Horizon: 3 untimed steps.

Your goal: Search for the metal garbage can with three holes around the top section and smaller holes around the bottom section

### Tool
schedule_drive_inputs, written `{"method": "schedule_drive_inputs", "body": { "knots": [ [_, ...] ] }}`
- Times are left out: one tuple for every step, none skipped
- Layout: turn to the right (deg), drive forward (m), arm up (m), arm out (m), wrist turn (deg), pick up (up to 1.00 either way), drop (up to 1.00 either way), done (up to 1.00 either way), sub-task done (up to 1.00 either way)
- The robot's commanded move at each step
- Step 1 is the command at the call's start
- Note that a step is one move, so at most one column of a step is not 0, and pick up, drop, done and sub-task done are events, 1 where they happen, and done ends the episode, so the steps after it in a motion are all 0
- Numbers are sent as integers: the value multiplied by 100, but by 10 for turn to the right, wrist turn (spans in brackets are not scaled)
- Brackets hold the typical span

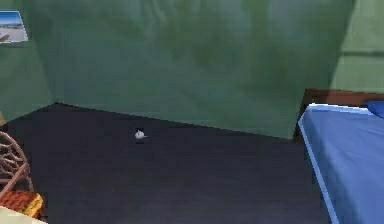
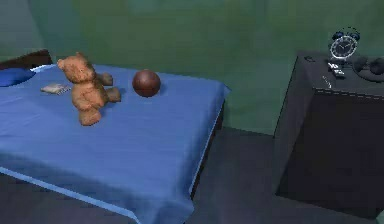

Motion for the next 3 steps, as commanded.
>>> {"method": "schedule_drive_inputs", "body": {
  "knots": [
    [150,0,0,0,0,0,0,0,0],
    [0,45,0,0,0,0,0,0,0],
    [-450,0,0,0,0,0,0,0,0]
  ]
}}
